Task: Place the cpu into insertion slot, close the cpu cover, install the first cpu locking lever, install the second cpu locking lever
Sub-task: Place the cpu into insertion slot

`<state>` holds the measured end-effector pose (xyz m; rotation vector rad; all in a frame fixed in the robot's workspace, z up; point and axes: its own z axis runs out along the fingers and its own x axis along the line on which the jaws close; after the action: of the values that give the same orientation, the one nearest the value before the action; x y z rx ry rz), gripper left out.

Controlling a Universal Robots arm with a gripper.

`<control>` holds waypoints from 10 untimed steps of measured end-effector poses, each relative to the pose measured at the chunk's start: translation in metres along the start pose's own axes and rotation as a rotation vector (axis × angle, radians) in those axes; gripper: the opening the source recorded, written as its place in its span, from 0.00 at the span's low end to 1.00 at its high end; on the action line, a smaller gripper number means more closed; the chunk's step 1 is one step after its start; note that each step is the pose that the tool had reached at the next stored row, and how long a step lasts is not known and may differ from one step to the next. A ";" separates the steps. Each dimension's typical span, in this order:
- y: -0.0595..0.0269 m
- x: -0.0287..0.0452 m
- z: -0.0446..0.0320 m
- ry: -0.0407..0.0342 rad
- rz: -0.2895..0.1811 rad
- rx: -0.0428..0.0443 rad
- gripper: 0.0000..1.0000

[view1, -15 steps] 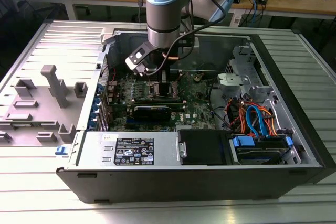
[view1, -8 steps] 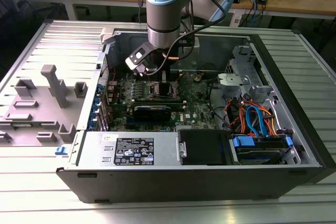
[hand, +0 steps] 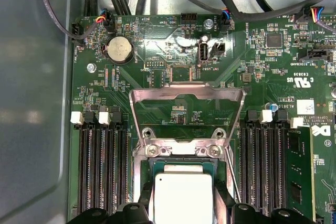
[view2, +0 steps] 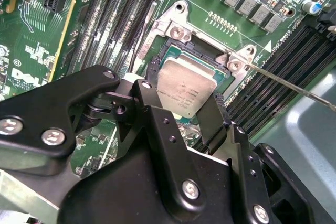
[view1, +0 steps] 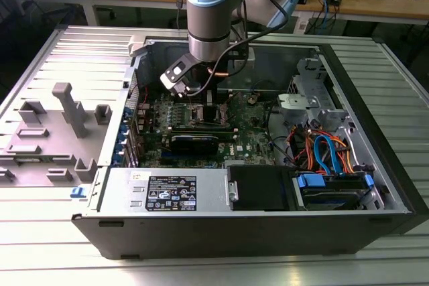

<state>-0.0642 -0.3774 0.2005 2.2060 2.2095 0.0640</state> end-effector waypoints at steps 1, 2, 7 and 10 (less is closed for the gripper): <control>0.0000 0.0000 0.0000 -0.0001 0.000 0.0001 0.56; 0.0000 0.0000 0.0000 -0.0001 0.000 0.0001 0.56; 0.0001 0.0000 0.0002 0.0002 0.000 0.0001 0.62; 0.0001 0.0008 0.0006 0.0002 0.003 0.0001 0.62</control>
<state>-0.0641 -0.3766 0.1999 2.2091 2.2068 0.0641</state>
